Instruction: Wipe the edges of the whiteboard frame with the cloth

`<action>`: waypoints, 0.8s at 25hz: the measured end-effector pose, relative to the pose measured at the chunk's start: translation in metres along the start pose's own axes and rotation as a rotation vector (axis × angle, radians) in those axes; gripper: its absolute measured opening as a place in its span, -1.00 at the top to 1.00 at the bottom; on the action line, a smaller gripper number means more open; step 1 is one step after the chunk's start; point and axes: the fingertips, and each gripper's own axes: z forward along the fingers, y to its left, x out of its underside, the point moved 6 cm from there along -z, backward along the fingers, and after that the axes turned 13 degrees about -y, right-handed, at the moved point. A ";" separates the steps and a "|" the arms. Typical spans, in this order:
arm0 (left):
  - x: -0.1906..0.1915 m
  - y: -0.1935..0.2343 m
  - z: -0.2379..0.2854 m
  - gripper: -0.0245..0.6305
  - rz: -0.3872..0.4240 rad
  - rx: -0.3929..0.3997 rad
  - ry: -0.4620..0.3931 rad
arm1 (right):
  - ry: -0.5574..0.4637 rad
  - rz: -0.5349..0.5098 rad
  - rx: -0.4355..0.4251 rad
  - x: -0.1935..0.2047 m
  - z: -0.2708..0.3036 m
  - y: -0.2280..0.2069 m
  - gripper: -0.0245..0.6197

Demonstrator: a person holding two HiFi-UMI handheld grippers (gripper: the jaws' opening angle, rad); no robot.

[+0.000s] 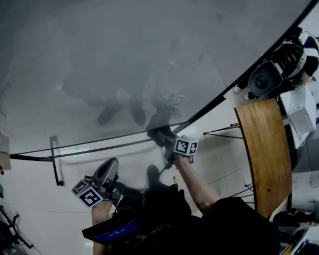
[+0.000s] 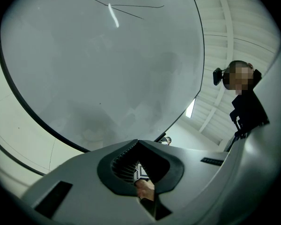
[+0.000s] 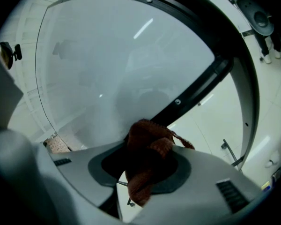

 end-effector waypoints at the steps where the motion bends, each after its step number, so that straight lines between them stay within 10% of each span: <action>1: -0.001 0.000 -0.001 0.95 0.000 0.000 -0.002 | 0.001 -0.001 -0.001 0.001 0.001 0.001 0.49; 20: -0.027 0.013 -0.038 0.95 -0.041 -0.004 -0.049 | 0.021 0.001 0.020 0.032 0.026 0.031 0.49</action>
